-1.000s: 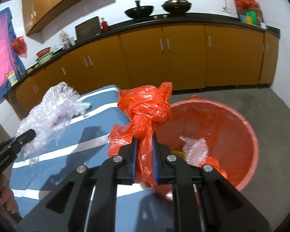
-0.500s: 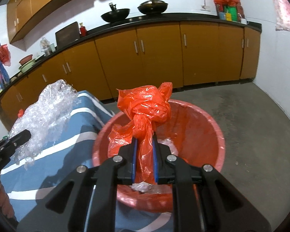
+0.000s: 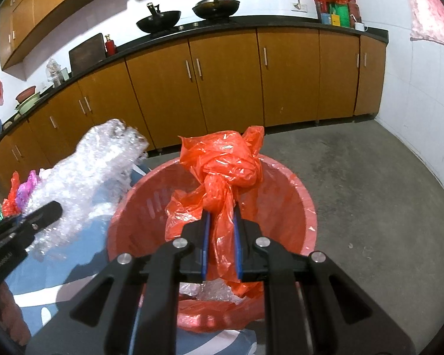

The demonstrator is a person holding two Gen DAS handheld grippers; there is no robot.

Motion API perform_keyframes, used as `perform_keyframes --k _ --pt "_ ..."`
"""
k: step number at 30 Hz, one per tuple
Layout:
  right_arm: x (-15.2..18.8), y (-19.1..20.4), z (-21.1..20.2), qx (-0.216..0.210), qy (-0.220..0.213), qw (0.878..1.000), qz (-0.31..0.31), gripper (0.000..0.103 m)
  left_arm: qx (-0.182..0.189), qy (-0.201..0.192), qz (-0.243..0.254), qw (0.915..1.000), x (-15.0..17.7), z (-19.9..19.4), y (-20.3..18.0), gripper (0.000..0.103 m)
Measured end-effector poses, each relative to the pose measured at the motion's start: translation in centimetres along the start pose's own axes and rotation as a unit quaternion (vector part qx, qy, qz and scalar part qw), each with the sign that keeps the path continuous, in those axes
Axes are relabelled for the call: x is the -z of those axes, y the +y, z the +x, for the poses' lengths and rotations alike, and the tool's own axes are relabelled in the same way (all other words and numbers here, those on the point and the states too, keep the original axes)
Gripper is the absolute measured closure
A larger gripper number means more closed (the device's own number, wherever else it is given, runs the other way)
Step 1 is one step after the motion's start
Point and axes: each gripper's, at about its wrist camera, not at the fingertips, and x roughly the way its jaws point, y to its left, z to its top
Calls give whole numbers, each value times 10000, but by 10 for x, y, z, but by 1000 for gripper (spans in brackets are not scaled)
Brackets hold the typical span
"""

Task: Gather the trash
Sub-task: 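Carry both bags over the wastebasket and open both grippers to drop them, then return both grippers to the table of bags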

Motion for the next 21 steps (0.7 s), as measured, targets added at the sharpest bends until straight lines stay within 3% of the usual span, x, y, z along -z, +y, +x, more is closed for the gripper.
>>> perform_keyframes --k 6,8,10,12,21 --pt "-9 -6 7 17 -46 10000 86 87 136 113 36 9998 -3 20 -15 86" --pt "-10 -9 9 8 -59 9999 135 82 137 136 64 9998 -3 24 -18 84" --pt "-11 -12 11 8 -68 9998 165 73 139 193 64 9997 -1 29 -19 74" --pt "-9 -13 11 6 -67 9998 170 68 126 191 -10 9997 1 30 -16 55" --pt "-9 -17 12 108 -16 9997 197 68 -169 187 -331 9991 9 20 19 54"
